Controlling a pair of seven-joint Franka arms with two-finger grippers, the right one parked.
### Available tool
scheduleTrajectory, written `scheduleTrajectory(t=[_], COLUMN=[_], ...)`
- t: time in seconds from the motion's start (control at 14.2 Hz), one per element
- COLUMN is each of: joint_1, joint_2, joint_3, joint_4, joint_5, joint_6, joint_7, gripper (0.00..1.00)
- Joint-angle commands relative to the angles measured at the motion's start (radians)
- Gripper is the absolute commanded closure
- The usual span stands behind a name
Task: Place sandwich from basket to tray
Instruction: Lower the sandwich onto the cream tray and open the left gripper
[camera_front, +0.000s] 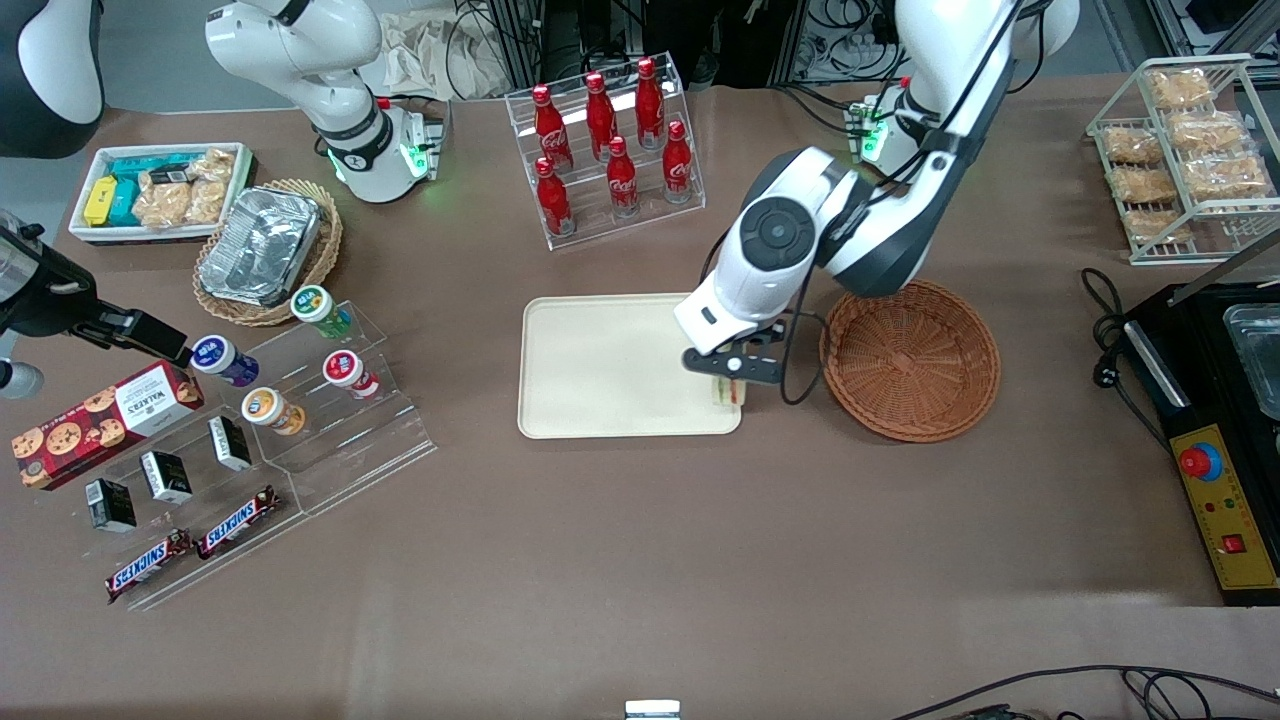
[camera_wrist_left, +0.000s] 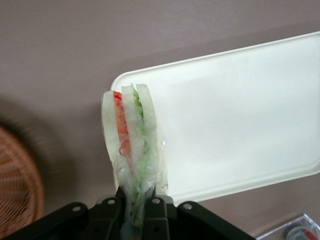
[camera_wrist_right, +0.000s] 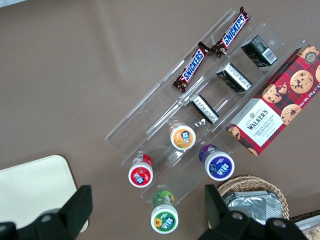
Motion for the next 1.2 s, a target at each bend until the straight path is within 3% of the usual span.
scheduleTrajectory(t=[0.0,0.14,0.49,0.56,0.63,0.7,0.77,0.84,1.12], joint_1=[-0.028,-0.03,-0.03,-0.03,-0.028,-0.028,-0.028,-0.027,-0.013], joint_2=[0.023,0.036,0.066,0.072,0.072,0.072,0.072,0.069,0.039], joint_3=[0.004,0.005,0.005,0.005,0.007,0.007,0.008,0.01,0.016], joint_4=[-0.067,-0.13,-0.142,-0.142,-0.141,-0.141,-0.139,-0.138,-0.128], joint_5=[0.011,0.012,0.009,0.009,0.006,0.003,0.009,0.012,0.012], joint_6=[0.14,0.233,0.249,0.251,0.254,0.254,0.254,0.252,0.21], joint_7=[-0.01,-0.011,-0.025,-0.025,-0.027,-0.034,-0.042,-0.042,-0.065], gripper=[1.0,1.0,1.0,0.95,0.82,0.51,0.14,0.01,0.01])
